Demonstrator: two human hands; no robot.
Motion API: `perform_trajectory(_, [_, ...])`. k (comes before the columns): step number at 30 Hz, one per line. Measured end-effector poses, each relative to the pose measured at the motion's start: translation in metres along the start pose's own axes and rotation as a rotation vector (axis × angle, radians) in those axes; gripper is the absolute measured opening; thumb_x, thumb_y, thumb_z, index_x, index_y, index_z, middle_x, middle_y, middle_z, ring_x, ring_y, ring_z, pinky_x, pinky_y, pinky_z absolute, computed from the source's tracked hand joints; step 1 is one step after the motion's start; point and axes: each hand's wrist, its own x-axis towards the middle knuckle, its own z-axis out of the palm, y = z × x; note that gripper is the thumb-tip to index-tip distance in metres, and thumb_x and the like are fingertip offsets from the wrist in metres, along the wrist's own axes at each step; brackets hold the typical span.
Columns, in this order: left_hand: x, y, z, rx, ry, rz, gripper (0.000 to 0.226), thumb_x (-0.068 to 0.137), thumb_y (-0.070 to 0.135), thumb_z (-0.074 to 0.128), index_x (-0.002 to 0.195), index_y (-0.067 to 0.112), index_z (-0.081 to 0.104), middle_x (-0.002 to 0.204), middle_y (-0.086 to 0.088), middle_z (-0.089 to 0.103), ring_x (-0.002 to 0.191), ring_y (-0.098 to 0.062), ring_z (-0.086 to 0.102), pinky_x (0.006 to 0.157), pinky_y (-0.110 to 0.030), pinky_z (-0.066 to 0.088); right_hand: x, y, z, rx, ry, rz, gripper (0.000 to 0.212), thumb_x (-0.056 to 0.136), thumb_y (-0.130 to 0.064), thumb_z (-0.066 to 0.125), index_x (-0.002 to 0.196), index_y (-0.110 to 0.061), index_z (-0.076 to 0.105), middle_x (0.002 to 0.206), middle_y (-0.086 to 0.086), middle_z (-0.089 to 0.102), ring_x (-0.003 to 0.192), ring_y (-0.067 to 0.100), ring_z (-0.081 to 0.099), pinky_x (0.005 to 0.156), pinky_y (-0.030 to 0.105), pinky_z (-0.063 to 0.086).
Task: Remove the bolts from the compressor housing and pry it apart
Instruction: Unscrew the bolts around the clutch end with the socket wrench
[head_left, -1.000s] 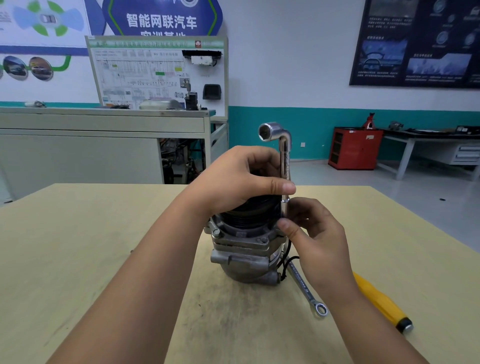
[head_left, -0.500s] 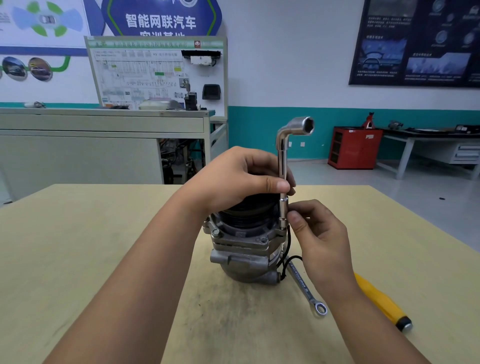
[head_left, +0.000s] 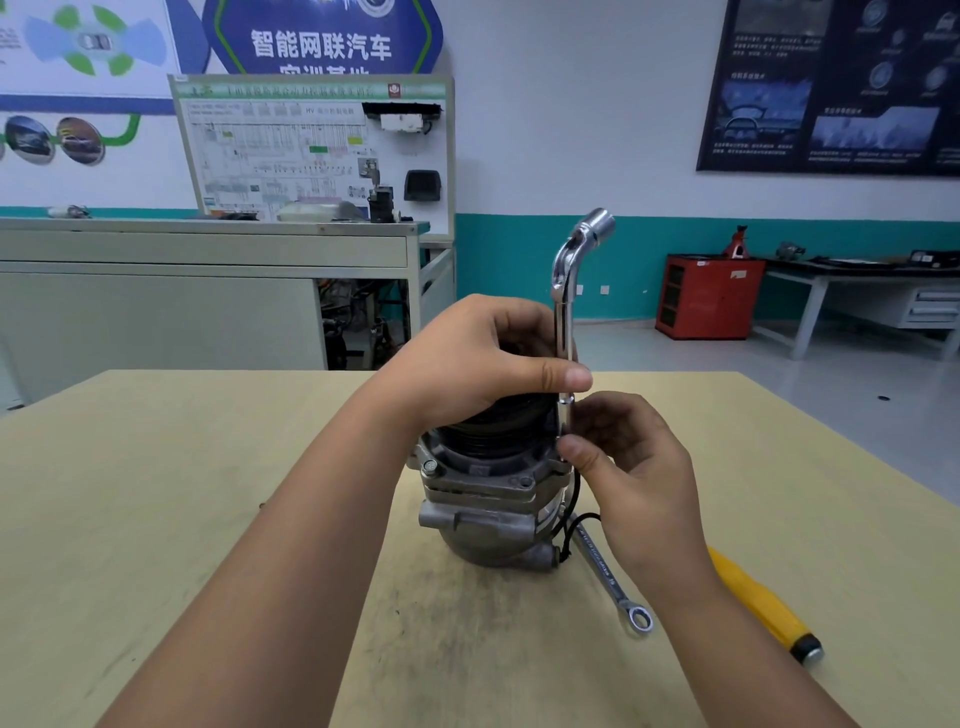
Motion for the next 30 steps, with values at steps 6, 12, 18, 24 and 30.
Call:
perform_trajectory(6, [-0.0013,-0.0018,-0.0026,-0.075,-0.071,0.024,0.015,0.069,0.033,0.07,0.084,0.032,0.072,0.081,0.009,0.075,0.083,-0.004,0.07,0.081,-0.015,0.051,-0.0001,0.0005,0.0,-0.004,0.015,0.018,0.036,0.082,0.004,0.064,0.079,-0.031,0.061,0.078,-0.015,0.067,0.075,0.001,0.061,0.069,0.01,0.046])
perform_trajectory(12, [-0.0011,-0.0016,-0.0023,-0.094,-0.054,0.001,0.009,0.075,0.02,0.072,0.081,0.027,0.071,0.078,0.009,0.075,0.08,-0.003,0.07,0.076,-0.01,0.048,-0.0013,0.0002,-0.0012,-0.003,0.02,0.027,0.03,0.084,0.002,0.064,0.078,-0.027,0.062,0.077,-0.01,0.068,0.075,0.004,0.062,0.068,0.011,0.046])
perform_trajectory(18, [-0.0002,-0.0017,-0.0007,-0.056,-0.028,-0.015,0.012,0.08,0.011,0.073,0.078,0.023,0.07,0.07,0.012,0.072,0.071,0.002,0.067,0.07,-0.007,0.045,-0.0032,-0.0002,-0.0011,-0.039,0.016,-0.025,0.024,0.084,-0.008,0.063,0.081,-0.032,0.065,0.079,-0.012,0.068,0.079,0.007,0.062,0.072,0.015,0.048])
perform_trajectory(24, [-0.0009,0.0,0.001,-0.02,0.033,-0.027,0.008,0.072,0.018,0.078,0.076,0.018,0.071,0.071,0.005,0.072,0.07,-0.002,0.064,0.071,-0.017,0.051,0.0002,-0.0011,-0.0007,-0.074,0.011,-0.101,0.024,0.084,-0.006,0.061,0.082,-0.03,0.064,0.085,-0.008,0.062,0.084,0.005,0.059,0.073,0.014,0.045])
perform_trajectory(30, [0.0,0.0018,0.0039,0.037,0.069,0.002,0.04,0.054,0.043,0.074,0.076,0.01,0.068,0.073,-0.006,0.069,0.069,-0.009,0.059,0.071,-0.032,0.05,-0.0022,0.0001,0.0022,-0.022,-0.013,-0.025,0.016,0.082,-0.019,0.061,0.09,-0.032,0.063,0.085,-0.011,0.066,0.084,0.004,0.061,0.073,0.014,0.047])
